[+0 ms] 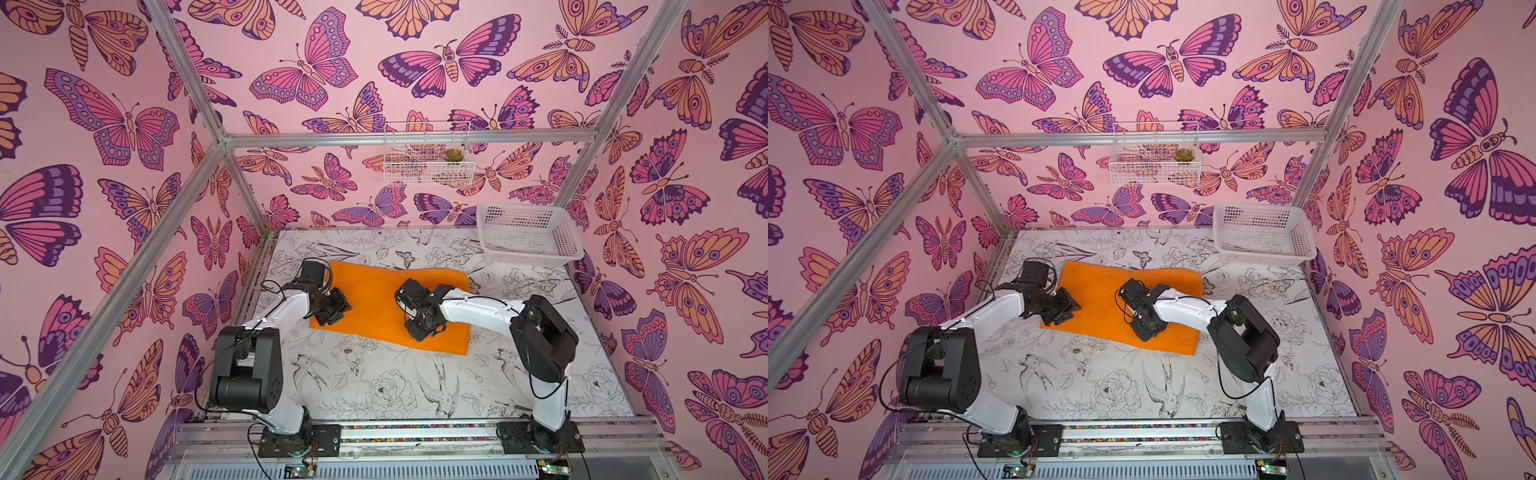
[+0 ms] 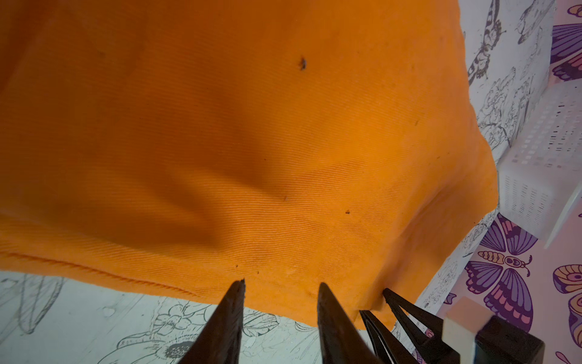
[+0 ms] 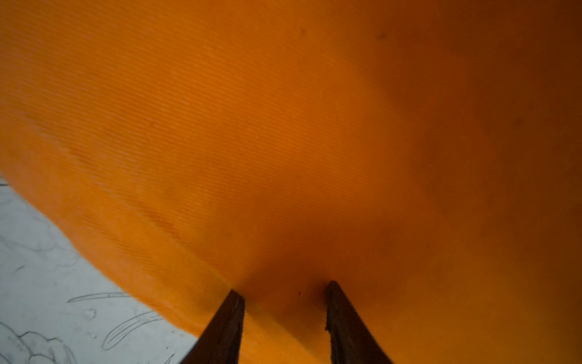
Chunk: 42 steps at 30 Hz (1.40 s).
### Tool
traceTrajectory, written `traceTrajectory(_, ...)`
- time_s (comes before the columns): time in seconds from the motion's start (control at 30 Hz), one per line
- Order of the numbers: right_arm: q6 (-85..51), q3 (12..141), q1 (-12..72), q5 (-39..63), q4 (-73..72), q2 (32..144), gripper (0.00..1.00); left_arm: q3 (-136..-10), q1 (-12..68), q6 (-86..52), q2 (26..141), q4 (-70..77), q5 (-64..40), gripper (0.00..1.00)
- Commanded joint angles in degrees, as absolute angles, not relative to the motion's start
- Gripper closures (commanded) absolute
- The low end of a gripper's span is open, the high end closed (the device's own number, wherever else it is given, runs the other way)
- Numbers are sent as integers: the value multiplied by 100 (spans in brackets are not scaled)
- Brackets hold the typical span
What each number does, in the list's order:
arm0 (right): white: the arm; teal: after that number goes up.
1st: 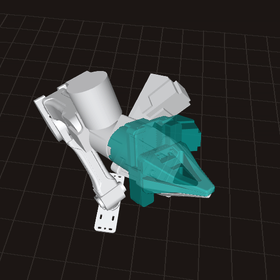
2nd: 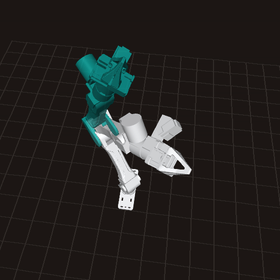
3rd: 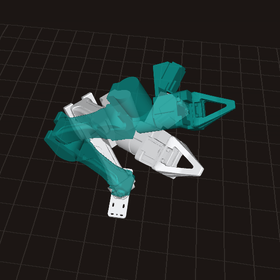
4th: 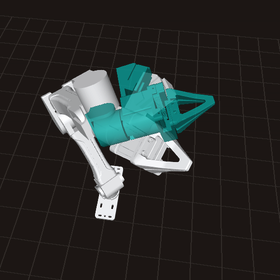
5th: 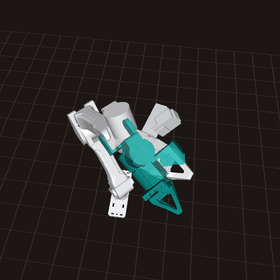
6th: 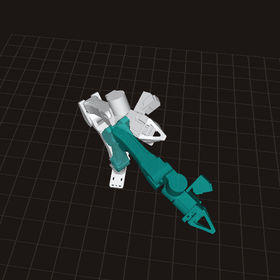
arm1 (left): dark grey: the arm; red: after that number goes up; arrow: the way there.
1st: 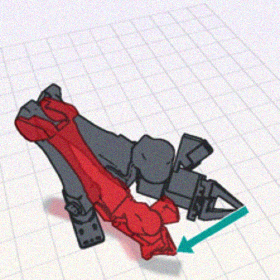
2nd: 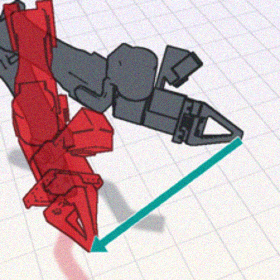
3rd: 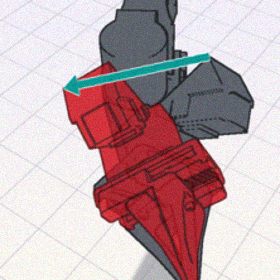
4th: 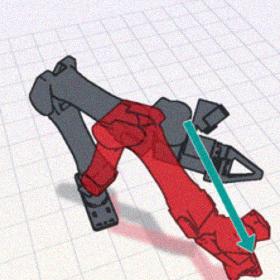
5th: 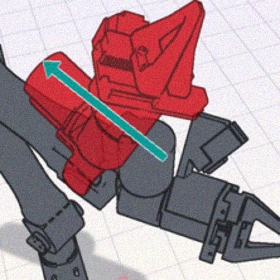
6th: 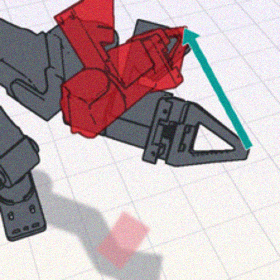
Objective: Roll up the long pants
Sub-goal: Fold the long pant at the center of the board.
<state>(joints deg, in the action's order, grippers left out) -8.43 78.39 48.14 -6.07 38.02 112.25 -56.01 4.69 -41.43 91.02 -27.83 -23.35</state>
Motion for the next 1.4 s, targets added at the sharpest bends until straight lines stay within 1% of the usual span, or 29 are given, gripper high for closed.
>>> traceTrajectory(0.0,-803,8008,4810,-855,3835,11412,66,-5643,499,-4140,9282,-2690,-2427,61)
traceTrajectory(0.03,-804,8024,4808,-870,3862,11427,70,-5643,503,-4147,9317,-2676,-2434,61)
traceTrajectory(0.17,-810,8038,4808,-889,3912,11405,77,-5603,521,-4135,9384,-2626,-2457,62)
traceTrajectory(0.23,-813,8032,4808,-879,3921,11369,86,-5565,519,-4138,9395,-2611,-2435,62)
traceTrajectory(0.3,-842,8033,4809,-911,3923,11349,99,-5522,523,-4131,9404,-2582,-2443,62)
traceTrajectory(0.5,-895,8073,4810,-826,4065,11158,100,-5411,550,-4137,9335,-2566,-2443,63)
traceTrajectory(0.77,-994,8090,4825,-164,4475,10533,100,-5158,576,-4131,9064,-2575,-2475,63)
traceTrajectory(1.1,-984,8205,4973,-14,4553,10708,100,-4885,598,-4356,8737,-2401,-2362,60)
traceTrajectory(1.37,-917,8314,4975,-50,4594,10690,100,-4803,640,-4601,8901,-2006,-2404,59)
